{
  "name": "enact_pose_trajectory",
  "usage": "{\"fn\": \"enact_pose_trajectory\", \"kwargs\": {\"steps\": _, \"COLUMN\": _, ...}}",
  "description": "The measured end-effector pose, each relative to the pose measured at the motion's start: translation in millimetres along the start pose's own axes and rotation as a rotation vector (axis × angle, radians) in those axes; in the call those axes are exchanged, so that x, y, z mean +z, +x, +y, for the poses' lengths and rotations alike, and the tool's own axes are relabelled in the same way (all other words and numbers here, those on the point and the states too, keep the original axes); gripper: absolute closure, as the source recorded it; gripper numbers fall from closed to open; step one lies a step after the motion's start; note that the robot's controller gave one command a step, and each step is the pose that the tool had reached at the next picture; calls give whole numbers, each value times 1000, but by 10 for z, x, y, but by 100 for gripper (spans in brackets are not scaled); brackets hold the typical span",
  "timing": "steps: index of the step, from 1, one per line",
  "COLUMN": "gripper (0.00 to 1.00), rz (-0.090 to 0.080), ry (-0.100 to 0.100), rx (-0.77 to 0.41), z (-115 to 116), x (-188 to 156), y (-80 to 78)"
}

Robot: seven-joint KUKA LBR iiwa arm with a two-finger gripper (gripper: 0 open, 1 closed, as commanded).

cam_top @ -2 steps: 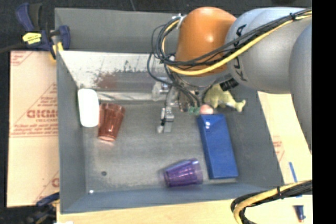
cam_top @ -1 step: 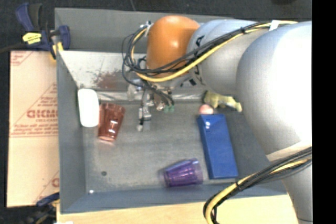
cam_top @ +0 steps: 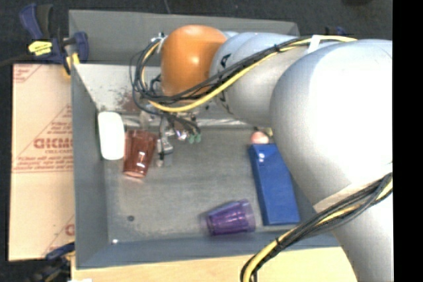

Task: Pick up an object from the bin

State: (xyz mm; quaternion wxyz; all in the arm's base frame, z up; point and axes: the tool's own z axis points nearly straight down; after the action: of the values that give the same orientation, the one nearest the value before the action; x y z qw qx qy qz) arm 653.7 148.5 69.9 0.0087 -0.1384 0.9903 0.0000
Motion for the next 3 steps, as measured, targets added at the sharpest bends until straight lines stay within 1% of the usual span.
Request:
{"fn": "enact_pose_trajectory", "kwargs": {"steps": 1, "gripper": 0, "rz": 6, "ry": -1, "rx": -179, "z": 514, "x": -13, "y": 116}}
{"fn": "enact_pose_trajectory", "kwargs": {"steps": 2, "gripper": 0, "rz": -6, "ry": 3, "rx": -270, "z": 329, "x": -331, "y": 48}}
{"fn": "enact_pose_trajectory", "kwargs": {"steps": 3, "gripper": 100, "rz": -6, "ry": 1, "rx": -670, "z": 415, "x": -56, "y": 230}}
